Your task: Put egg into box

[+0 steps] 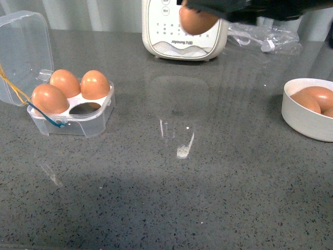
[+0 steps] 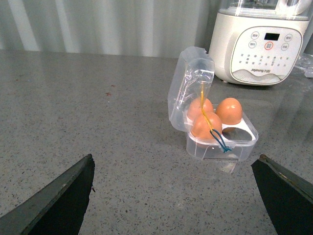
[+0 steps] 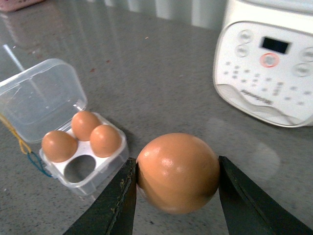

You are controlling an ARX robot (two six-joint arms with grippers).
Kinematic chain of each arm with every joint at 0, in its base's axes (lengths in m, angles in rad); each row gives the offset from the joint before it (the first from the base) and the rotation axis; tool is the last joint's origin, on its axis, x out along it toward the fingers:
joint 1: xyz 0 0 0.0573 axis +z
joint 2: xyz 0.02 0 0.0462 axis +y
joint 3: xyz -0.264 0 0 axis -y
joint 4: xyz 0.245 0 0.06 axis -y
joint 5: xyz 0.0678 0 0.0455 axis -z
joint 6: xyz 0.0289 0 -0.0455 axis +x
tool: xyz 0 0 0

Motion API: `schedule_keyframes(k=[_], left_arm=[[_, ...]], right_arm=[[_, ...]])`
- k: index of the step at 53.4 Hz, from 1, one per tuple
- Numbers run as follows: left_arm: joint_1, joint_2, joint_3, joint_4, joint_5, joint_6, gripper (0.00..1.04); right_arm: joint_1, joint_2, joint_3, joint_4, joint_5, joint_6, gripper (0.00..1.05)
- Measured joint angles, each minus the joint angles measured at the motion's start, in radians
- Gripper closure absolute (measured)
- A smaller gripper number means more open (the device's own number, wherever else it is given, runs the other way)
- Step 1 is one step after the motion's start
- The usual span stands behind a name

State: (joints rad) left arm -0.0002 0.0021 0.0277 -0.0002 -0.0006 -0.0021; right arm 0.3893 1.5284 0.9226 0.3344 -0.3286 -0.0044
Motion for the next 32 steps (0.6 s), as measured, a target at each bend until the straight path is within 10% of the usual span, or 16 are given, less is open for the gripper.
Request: schedule_keyframes(k=[32], left_arm=[[0.000,0.000,0.000,0.000,0.000,0.000,0.07]], right_arm=[[0.189,0.225,0.195,-0.087,-0.071,-0.050,0.64]])
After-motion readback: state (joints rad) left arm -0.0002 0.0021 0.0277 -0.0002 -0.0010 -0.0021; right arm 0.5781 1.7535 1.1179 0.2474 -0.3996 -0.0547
